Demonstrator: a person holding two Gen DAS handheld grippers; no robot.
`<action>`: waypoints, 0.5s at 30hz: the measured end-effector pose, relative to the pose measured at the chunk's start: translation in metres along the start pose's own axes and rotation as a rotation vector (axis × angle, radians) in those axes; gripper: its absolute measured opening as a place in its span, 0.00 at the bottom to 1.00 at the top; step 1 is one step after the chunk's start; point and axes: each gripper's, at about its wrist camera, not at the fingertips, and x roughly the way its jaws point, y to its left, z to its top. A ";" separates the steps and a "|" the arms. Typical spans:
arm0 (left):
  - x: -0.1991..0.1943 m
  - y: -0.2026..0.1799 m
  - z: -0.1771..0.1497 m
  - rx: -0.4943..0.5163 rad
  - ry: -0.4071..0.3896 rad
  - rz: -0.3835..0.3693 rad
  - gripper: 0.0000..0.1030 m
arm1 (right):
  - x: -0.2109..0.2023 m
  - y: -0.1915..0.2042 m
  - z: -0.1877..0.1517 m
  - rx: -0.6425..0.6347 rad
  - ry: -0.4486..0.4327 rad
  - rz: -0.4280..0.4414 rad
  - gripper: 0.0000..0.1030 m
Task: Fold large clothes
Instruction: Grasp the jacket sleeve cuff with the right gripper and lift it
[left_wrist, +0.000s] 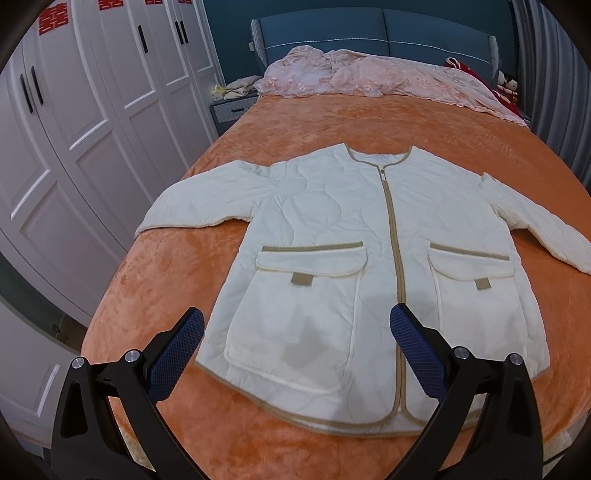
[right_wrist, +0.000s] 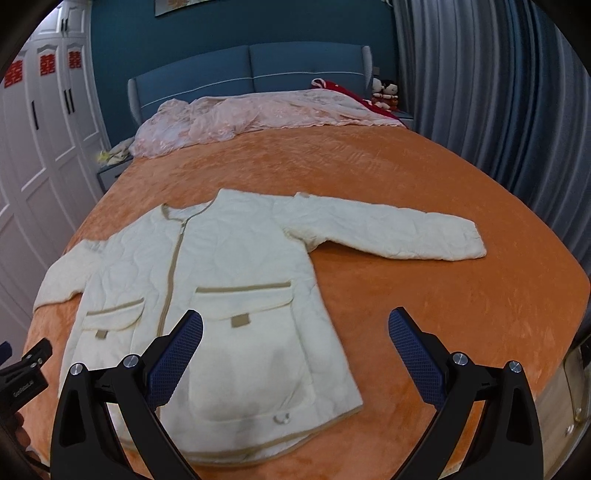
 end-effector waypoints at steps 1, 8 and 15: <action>0.003 0.000 0.003 -0.003 0.000 0.000 0.95 | 0.004 -0.006 0.005 0.011 -0.006 0.001 0.95; 0.021 -0.005 0.023 -0.020 0.003 0.004 0.95 | 0.034 -0.038 0.027 0.114 0.006 0.003 0.95; 0.037 -0.011 0.033 -0.023 0.020 0.004 0.95 | 0.051 -0.039 0.031 0.087 0.007 -0.005 0.95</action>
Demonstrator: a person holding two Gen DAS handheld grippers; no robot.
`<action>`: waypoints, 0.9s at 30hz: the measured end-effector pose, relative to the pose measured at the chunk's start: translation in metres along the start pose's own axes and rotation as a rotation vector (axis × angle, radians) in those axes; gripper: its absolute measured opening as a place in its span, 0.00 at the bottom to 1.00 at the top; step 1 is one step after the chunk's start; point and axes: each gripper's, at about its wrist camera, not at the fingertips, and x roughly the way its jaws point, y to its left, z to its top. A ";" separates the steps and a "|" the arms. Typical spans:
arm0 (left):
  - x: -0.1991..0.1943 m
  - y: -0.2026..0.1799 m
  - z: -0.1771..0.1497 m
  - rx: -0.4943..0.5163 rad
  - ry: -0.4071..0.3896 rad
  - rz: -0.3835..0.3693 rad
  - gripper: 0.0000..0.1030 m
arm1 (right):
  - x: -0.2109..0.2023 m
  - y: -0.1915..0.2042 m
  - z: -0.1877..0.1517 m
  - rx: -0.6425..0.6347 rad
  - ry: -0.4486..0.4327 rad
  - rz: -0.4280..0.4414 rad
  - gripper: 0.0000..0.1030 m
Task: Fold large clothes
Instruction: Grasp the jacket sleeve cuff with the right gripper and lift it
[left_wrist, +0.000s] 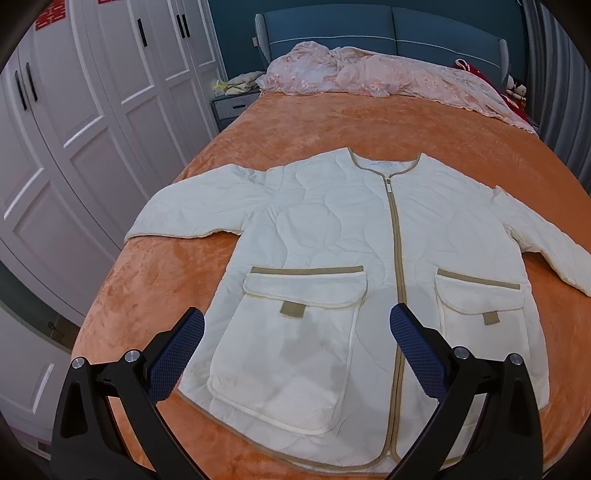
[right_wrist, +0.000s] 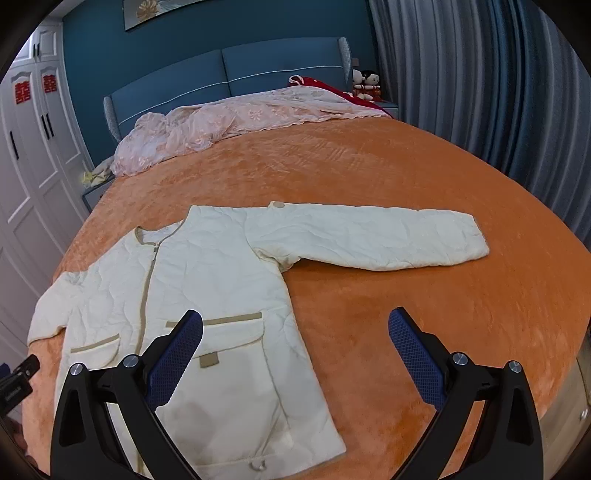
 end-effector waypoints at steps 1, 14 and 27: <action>0.002 -0.001 0.001 0.001 0.002 -0.001 0.95 | 0.003 -0.001 0.001 -0.002 -0.004 -0.001 0.95; 0.038 -0.017 0.022 0.005 0.025 -0.002 0.95 | 0.070 -0.111 0.043 0.229 -0.117 0.026 0.95; 0.112 -0.048 0.030 0.005 0.093 -0.010 0.95 | 0.226 -0.253 0.021 0.752 -0.034 -0.003 0.95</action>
